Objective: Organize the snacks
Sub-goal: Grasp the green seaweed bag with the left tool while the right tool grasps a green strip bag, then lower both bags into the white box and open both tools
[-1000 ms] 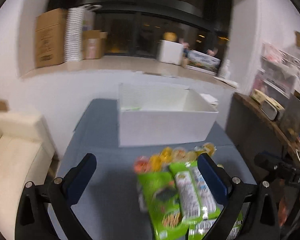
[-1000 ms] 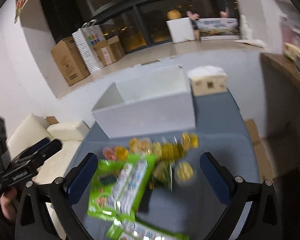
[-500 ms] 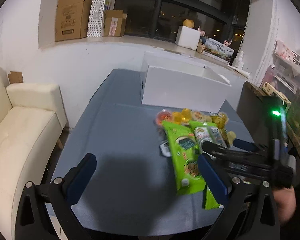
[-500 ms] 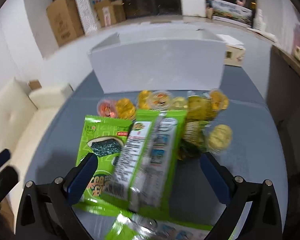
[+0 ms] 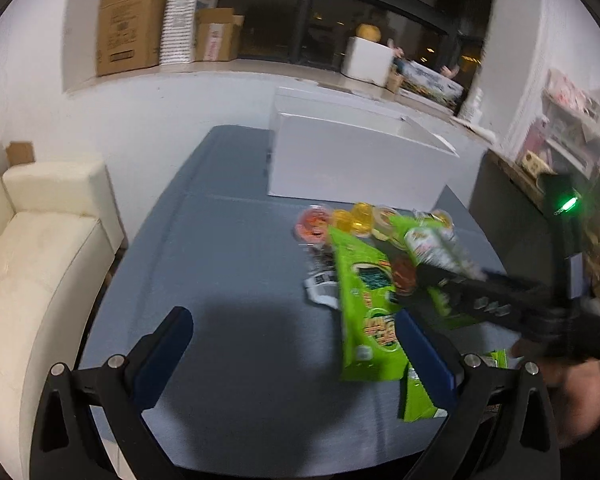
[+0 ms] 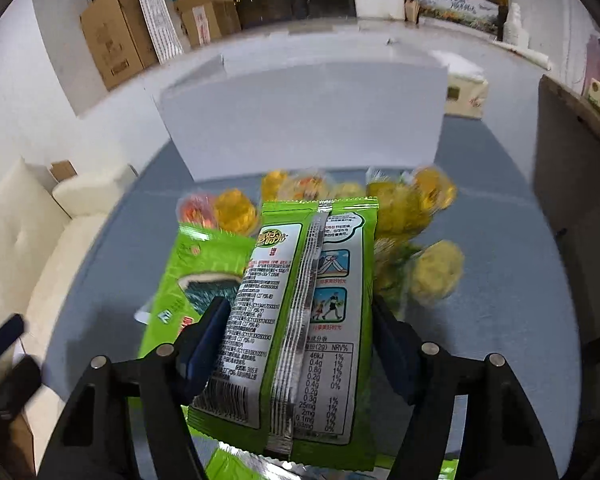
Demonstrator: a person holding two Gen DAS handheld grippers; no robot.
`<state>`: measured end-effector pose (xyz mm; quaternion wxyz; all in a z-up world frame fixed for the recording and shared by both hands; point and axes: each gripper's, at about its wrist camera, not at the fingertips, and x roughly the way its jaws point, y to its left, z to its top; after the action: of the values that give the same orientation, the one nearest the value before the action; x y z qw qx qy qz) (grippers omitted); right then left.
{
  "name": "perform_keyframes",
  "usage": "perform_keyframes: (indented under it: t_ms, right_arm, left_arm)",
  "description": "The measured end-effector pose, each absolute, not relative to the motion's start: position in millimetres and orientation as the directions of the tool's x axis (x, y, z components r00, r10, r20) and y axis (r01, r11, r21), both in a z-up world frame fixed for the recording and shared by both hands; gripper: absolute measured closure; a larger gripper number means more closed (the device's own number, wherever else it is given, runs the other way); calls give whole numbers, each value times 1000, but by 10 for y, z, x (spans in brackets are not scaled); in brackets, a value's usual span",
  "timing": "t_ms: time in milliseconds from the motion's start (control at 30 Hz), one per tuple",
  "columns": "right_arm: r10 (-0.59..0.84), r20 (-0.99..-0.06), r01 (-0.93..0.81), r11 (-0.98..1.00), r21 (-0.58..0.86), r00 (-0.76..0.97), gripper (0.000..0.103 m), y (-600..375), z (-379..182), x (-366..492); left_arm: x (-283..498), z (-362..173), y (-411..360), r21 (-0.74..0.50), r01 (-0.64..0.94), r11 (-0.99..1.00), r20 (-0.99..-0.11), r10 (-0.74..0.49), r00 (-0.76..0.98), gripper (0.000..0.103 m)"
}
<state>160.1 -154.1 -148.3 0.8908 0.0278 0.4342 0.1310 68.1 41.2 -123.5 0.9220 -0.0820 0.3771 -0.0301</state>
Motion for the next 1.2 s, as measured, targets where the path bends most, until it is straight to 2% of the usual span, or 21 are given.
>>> perform_keyframes:
  t_ms: [267, 533, 600, 633, 667, 867, 967, 1200]
  right_arm:
    - [267, -716, -153, 963, 222, 644, 29, -2163, -1158, 1304]
    - [284, -712, -117, 954, 276, 642, 29, -2450, -1187, 1220]
    - [288, -712, -114, 952, 283, 640, 29, -2463, -1211, 1226]
    - [292, -713, -115, 951, 287, 638, 29, -2476, -1216, 1222]
    - [296, -712, -115, 950, 291, 637, 29, -2482, -1227, 1224]
    - [321, -704, -142, 943, 302, 633, 29, -2409, -1221, 1242]
    - [335, -693, -163, 939, 303, 638, 29, -2352, -1181, 1255]
    - [379, -633, -223, 923, 314, 675, 29, -2226, -867, 1523]
  left_arm:
    - [1153, -1494, -313, 20, 70, 997, -751, -31, 659, 0]
    - [1480, -1847, -653, 183, 80, 980, -781, 95, 617, 0]
    - [1492, -1872, -629, 177, 74, 981, -787, 96, 609, 2]
    - [1495, -1872, -594, 168, 68, 983, -789, 93, 608, 14]
    - [1498, -1867, -555, 156, 68, 985, -791, 84, 606, 38]
    - [1450, -1673, -245, 35, 56, 998, -785, -7, 620, 38]
    - [1346, -1418, -73, -57, 63, 996, -737, -84, 670, 38]
    - [1394, -827, 234, -184, 57, 981, -645, -164, 746, 38]
